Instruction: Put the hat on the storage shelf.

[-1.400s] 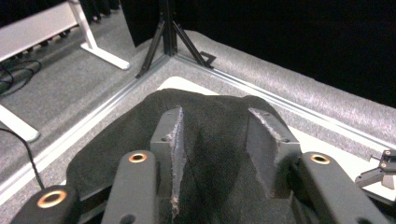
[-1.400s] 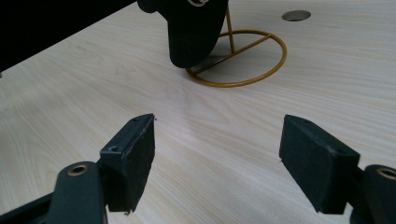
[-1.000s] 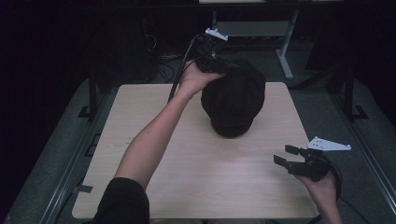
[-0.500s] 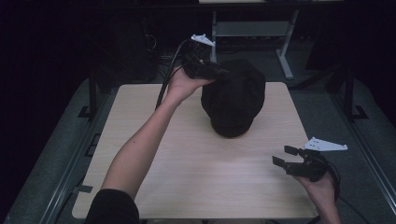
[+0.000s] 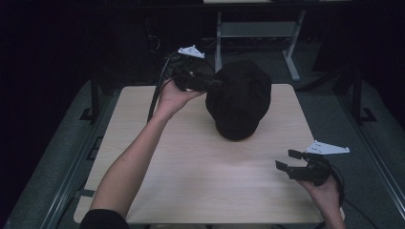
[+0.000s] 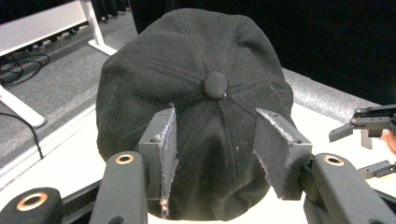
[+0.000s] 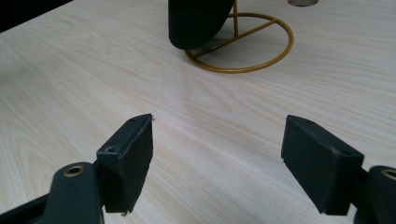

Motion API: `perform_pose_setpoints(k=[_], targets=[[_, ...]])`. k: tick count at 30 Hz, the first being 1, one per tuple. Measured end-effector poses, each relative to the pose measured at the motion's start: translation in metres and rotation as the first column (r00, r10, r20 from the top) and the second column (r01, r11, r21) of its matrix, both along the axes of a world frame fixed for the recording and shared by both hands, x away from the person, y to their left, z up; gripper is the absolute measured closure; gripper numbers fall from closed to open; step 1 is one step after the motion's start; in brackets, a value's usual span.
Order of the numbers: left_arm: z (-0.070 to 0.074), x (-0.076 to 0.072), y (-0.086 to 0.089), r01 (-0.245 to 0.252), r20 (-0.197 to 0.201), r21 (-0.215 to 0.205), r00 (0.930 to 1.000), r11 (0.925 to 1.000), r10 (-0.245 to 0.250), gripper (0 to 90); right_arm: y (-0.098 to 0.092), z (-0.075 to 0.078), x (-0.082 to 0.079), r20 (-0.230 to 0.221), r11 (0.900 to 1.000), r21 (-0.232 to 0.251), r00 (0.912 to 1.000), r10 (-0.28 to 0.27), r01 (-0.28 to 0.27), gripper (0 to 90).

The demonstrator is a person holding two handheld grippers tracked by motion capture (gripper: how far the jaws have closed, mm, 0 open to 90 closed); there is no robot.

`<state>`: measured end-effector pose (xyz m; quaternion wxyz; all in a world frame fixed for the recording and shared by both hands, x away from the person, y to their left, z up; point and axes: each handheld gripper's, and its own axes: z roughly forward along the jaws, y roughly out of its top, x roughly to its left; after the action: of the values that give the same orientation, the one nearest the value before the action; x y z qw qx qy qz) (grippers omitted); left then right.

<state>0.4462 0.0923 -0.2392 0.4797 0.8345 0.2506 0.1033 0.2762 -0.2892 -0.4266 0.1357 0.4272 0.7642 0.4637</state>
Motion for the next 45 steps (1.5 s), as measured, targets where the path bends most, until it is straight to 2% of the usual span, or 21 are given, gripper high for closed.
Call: perform_pose_setpoints(k=[14,21,27,33,39,45], targets=[[-0.004,-0.015,0.020,-0.004,0.013,0.006,0.9999,1.0000,0.004,45.7,0.002,0.000,-0.001,0.009,1.000,-0.013,0.9999,-0.009,0.009,23.9],[-0.012,-0.022,0.035,-0.018,-0.006,-0.001,0.9998,0.9998,0.018,44.4,0.006,0.000,0.000,0.007,1.000,-0.029,1.0000,0.004,-0.003,23.3],[-0.018,-0.028,0.045,-0.033,-0.004,-0.002,0.9994,0.9994,0.033,42.2,0.008,-0.001,-0.001,0.010,1.000,-0.030,0.9999,0.004,-0.003,22.9],[-0.022,-0.032,0.051,-0.039,-0.007,-0.006,0.9992,0.9992,0.039,40.7,0.009,-0.002,-0.001,0.003,1.000,-0.029,1.0000,-0.001,0.001,22.9],[-0.029,-0.038,0.057,-0.040,-0.007,0.010,0.9992,0.9991,0.040,39.9,0.009,-0.003,-0.001,0.002,1.000,-0.029,1.0000,-0.003,0.003,22.5],[-0.034,-0.041,0.062,-0.046,-0.014,0.001,0.9988,0.9989,0.046,39.2,0.009,-0.003,0.000,0.001,1.000,-0.029,1.0000,-0.005,0.005,22.2]])
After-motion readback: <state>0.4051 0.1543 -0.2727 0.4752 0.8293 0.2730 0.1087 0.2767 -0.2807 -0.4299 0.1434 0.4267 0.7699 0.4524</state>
